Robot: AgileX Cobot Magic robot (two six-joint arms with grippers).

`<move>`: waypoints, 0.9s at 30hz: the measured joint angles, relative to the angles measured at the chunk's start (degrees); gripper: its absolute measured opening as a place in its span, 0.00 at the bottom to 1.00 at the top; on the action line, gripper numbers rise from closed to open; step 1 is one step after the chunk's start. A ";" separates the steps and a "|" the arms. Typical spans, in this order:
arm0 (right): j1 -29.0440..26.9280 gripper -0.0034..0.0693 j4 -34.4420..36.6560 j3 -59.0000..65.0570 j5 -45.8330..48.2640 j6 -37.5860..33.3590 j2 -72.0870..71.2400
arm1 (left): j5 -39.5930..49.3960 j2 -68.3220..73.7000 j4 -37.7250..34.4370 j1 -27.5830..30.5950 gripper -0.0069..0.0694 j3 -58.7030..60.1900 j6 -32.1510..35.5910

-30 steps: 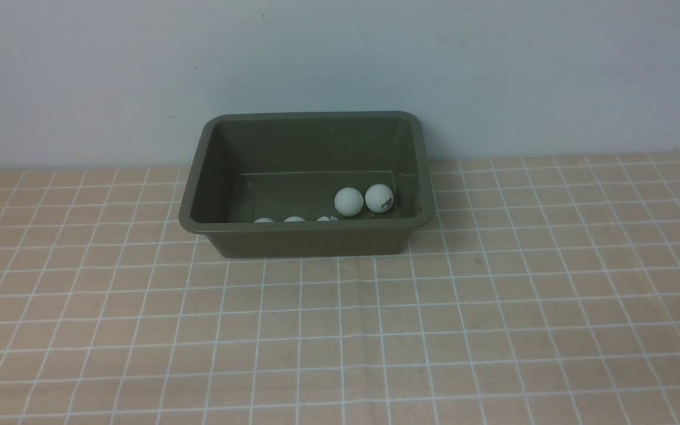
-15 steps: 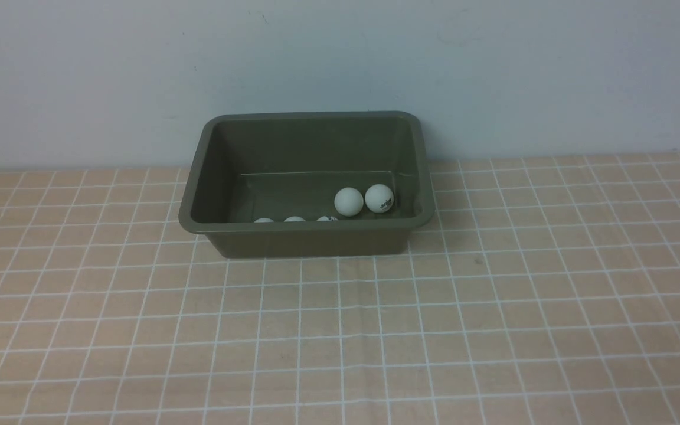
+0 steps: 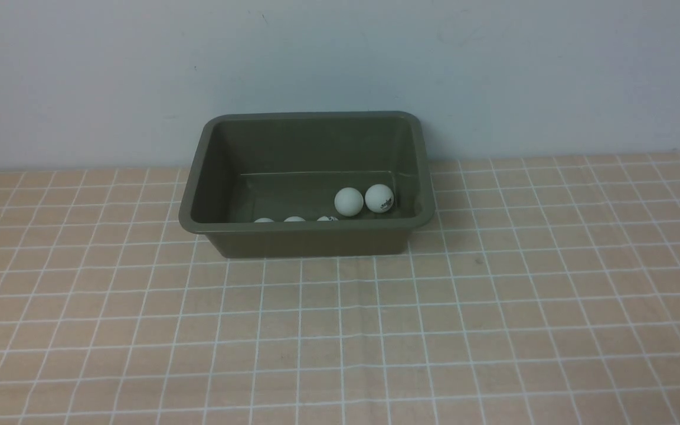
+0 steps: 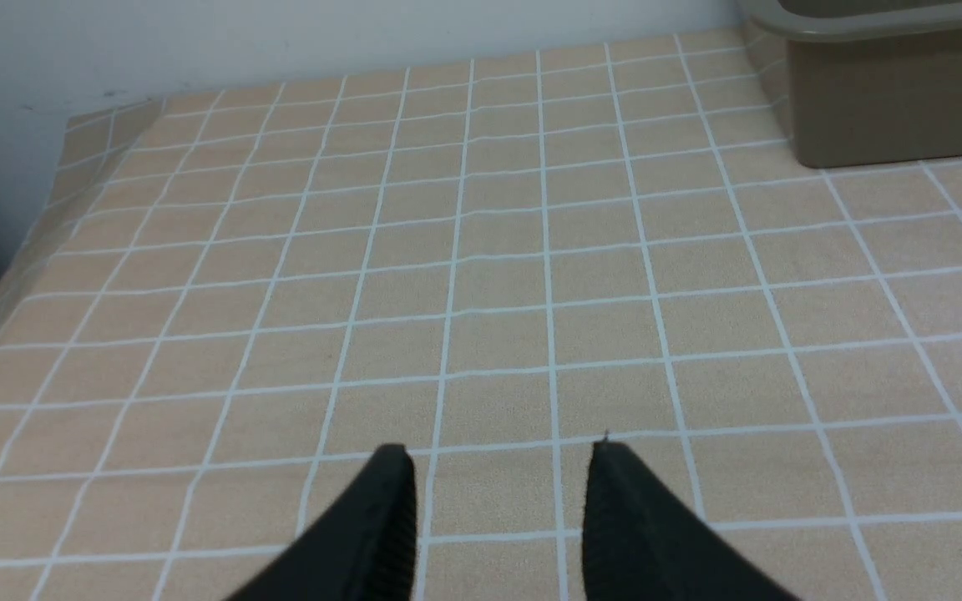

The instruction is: Put the table tennis balls into the box on the light coffee tablecloth.

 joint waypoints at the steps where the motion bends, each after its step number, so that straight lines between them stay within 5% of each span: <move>1: 0.00 0.68 -0.09 0.00 0.03 0.13 0.00 | 0.00 0.00 0.00 0.00 0.38 0.00 0.00; 27: 0.00 0.68 0.11 1.89 -2.44 2.81 0.00 | 0.00 0.00 0.00 0.00 0.38 0.00 0.00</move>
